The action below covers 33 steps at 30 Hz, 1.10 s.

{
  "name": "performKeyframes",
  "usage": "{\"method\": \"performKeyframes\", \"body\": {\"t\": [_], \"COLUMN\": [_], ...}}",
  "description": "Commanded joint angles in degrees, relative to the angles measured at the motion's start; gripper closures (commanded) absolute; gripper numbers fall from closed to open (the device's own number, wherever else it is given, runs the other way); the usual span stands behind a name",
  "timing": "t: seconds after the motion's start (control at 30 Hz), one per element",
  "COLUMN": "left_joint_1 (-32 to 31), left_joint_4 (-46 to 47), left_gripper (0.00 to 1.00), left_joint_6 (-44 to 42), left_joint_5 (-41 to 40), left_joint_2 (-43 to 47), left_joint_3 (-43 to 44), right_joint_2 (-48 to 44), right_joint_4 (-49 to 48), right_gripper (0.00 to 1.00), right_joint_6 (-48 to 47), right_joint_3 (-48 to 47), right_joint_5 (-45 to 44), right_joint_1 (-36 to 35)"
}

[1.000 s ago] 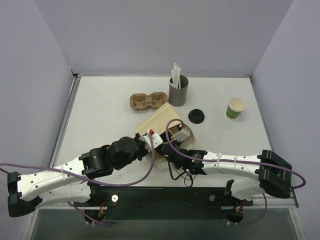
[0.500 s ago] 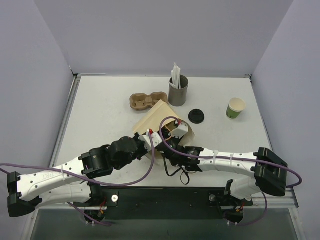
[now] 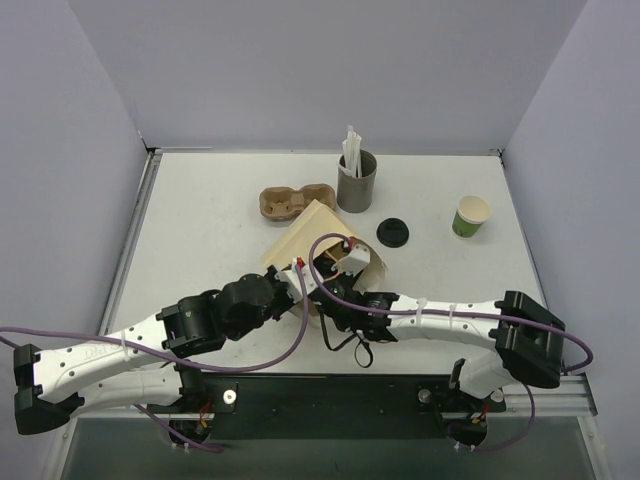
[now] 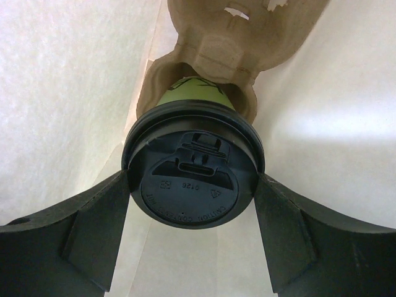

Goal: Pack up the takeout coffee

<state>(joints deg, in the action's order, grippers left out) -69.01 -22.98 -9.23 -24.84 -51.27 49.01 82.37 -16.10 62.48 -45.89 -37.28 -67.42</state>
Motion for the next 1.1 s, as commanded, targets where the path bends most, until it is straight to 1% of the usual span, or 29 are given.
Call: {"method": "performKeyframes", "body": {"t": [0.0,0.07,0.33,0.37,0.53,0.57,0.67,0.9,1.07], "left_joint_1": [-0.33,-0.33,-0.16,-0.16,0.19,0.37,0.63,2.04,2.92], "left_joint_4": [-0.75,-0.31,0.74,1.01,1.54,1.71,1.98,0.31,-2.23], "left_gripper": [1.00,1.00,1.00,1.00,1.00,1.00,1.00,1.00,1.00], "left_joint_6": [2.37,2.82,5.28,5.63,8.18,8.79,12.04,23.72,27.95], "left_joint_5": [1.99,1.90,1.55,1.46,0.94,0.85,0.76,-0.74,-2.31], "left_joint_2": [1.08,1.25,2.84,3.01,3.89,3.98,3.89,1.61,-0.50], "left_joint_3": [2.23,2.14,1.26,1.09,0.73,0.73,1.17,3.72,6.79], "right_joint_2": [2.35,3.15,6.84,7.28,10.70,11.32,13.43,20.28,23.97], "right_joint_4": [-0.96,1.49,4.49,7.63,15.82,19.23,23.98,35.78,43.24], "right_gripper": [0.45,0.45,0.45,0.45,0.45,0.45,0.45,0.46,0.47], "right_joint_6": [-1.83,-1.40,-1.04,-0.69,-0.16,0.10,-0.34,-3.94,-7.19], "right_joint_3": [-3.77,-5.34,-10.17,-11.49,-18.08,-20.10,-24.40,-35.56,-42.34], "right_joint_5": [-1.48,-1.22,0.54,0.71,1.94,2.29,4.75,12.48,16.44], "right_joint_1": [0.80,1.06,1.85,2.03,3.25,3.52,4.66,8.18,9.67]}}
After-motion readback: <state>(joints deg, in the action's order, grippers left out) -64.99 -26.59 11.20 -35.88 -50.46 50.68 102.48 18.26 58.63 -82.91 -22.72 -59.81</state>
